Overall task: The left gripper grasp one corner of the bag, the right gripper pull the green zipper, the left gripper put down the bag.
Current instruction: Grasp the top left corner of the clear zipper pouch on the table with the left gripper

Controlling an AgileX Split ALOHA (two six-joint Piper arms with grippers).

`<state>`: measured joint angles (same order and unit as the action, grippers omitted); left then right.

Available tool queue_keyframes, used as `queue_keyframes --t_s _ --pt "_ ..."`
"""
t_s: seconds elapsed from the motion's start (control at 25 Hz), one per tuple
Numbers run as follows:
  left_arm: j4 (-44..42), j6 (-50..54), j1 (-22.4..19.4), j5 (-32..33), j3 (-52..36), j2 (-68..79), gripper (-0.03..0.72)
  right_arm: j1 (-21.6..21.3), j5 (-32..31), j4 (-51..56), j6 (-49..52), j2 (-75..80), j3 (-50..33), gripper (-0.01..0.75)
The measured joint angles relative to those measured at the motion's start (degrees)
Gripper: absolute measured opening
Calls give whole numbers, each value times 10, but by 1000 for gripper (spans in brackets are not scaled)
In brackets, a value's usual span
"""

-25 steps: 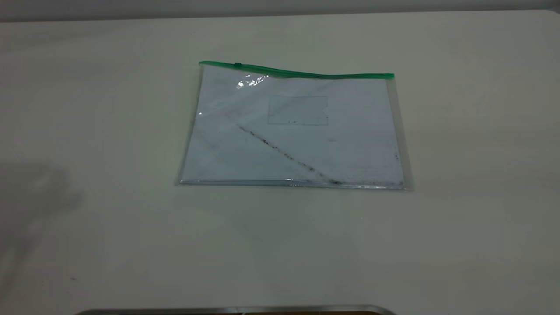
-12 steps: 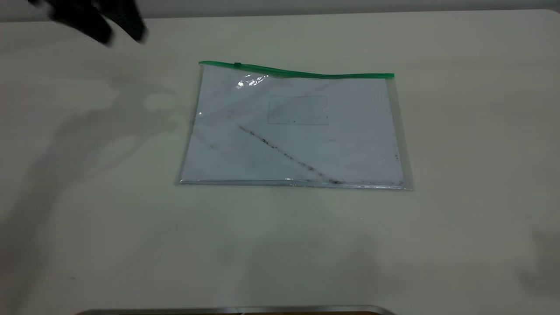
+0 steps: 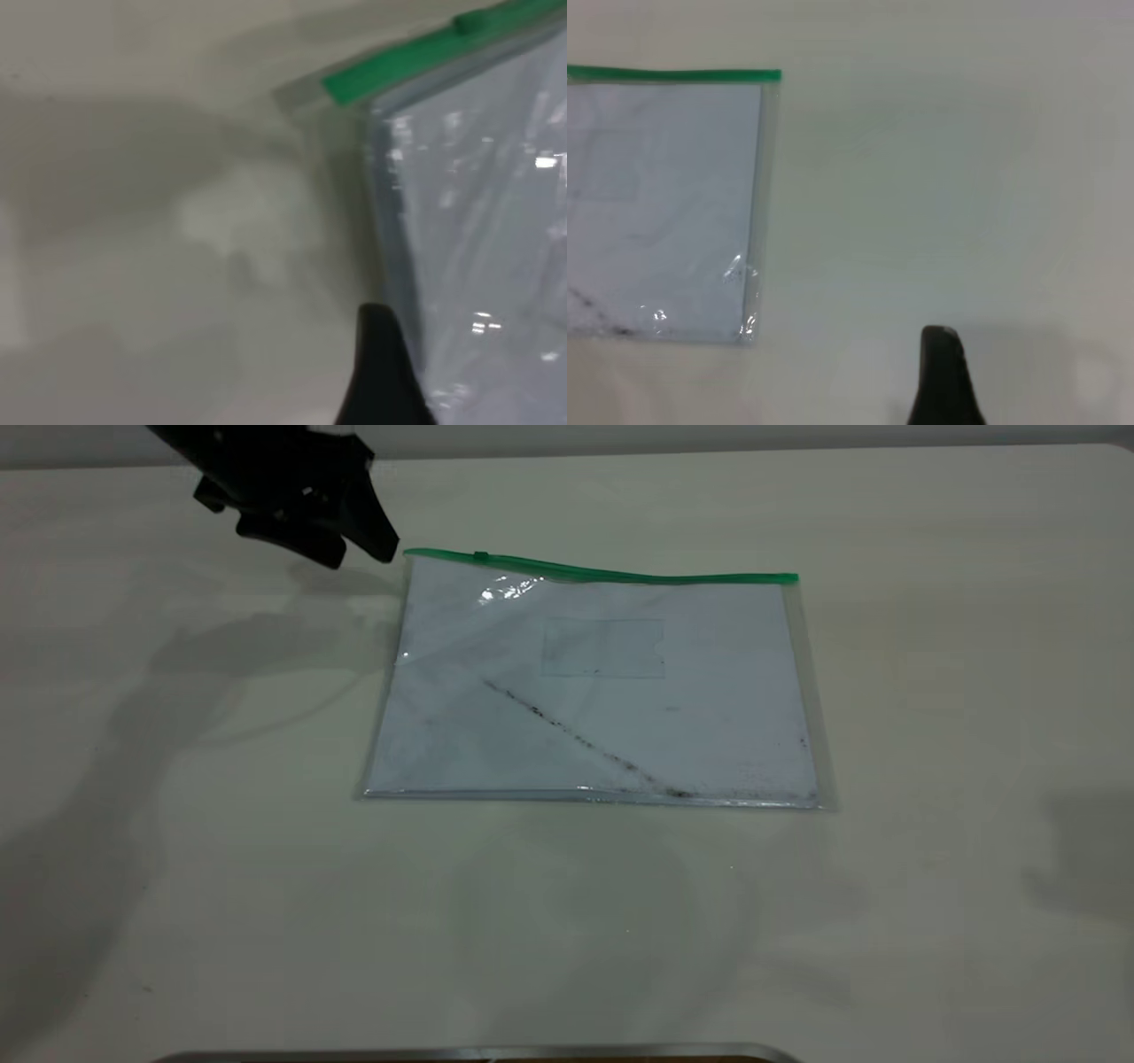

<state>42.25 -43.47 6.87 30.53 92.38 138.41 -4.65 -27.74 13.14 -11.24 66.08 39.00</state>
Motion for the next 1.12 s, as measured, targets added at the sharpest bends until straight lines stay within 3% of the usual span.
queue_keyframes --t_s 0.16,0.52,0.96,1.12 --pt "36 -47 1 -24 0 17 577 0 5 2 -2 47 14 576" --pt "242 -240 2 -47 0 61 577 0 9 2 -4 74 23 576" --pt "251 -233 1 -55 1 80 577 0 9 2 -5 74 24 576" --pt "311 -282 1 -48 2 108 574 0 9 2 -5 74 24 576"
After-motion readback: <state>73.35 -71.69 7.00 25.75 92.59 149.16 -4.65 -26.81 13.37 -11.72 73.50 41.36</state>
